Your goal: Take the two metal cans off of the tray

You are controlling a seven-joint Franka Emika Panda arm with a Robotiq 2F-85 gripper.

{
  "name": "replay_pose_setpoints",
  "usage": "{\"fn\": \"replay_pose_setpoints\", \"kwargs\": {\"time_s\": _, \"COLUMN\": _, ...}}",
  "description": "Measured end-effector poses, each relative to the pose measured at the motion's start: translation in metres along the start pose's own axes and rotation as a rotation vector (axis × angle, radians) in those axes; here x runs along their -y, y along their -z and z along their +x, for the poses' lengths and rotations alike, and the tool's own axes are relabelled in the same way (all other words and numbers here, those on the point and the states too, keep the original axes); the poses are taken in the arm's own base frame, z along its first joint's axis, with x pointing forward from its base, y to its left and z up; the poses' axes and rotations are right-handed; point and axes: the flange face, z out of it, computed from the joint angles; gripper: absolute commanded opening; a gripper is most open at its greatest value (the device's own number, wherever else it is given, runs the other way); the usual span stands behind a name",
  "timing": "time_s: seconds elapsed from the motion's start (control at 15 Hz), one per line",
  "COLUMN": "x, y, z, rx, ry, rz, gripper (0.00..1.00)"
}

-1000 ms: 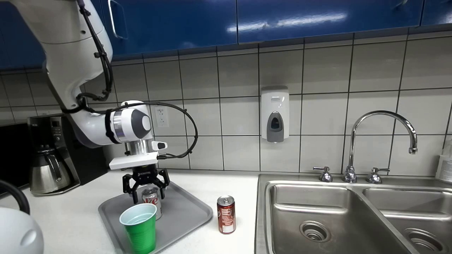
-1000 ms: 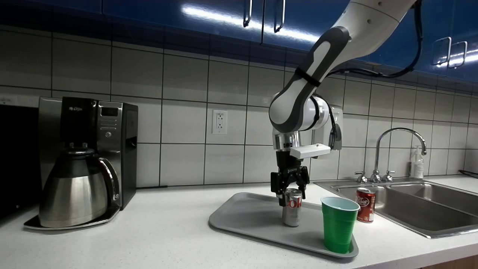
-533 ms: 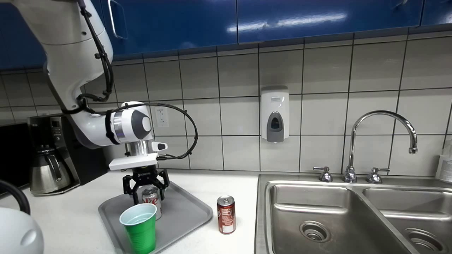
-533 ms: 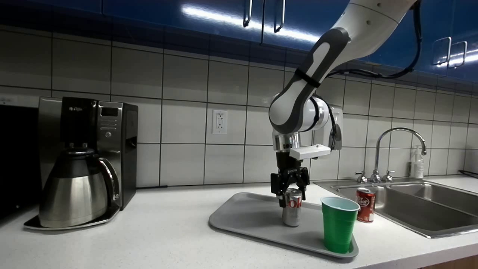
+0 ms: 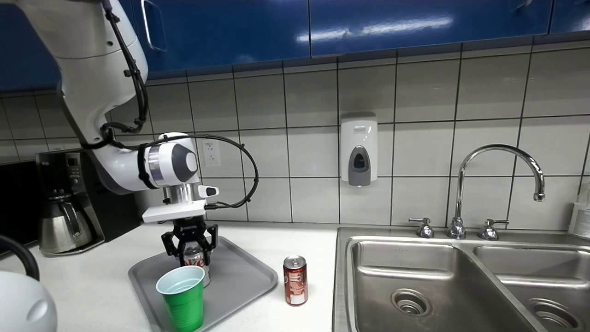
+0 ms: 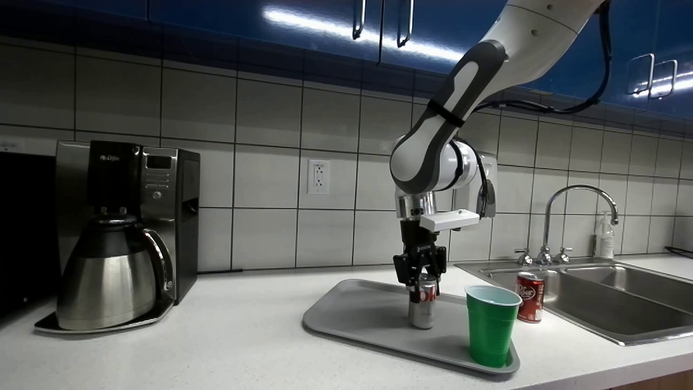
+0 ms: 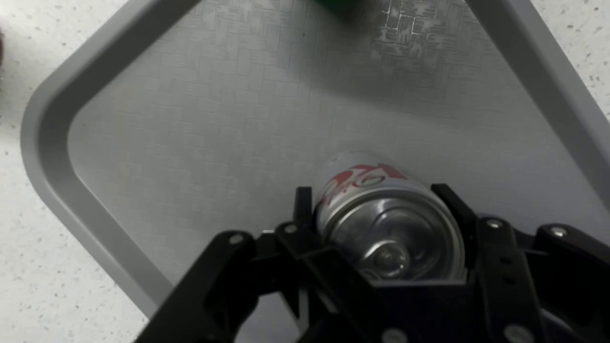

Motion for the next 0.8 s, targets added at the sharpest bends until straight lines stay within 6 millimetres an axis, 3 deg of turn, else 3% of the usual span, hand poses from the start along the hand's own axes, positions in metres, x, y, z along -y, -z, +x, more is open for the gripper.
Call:
{"fn": "replay_pose_setpoints", "kwargs": {"time_s": 0.4, "x": -0.004, "y": 0.009, "z": 0.002, "rx": -0.016, "ry": -0.017, "rz": 0.009, "gripper": 0.38}}
{"fn": "replay_pose_setpoints", "kwargs": {"time_s": 0.8, "x": -0.021, "y": 0.052, "z": 0.003, "rx": -0.065, "ry": -0.077, "rz": 0.038, "gripper": 0.38}}
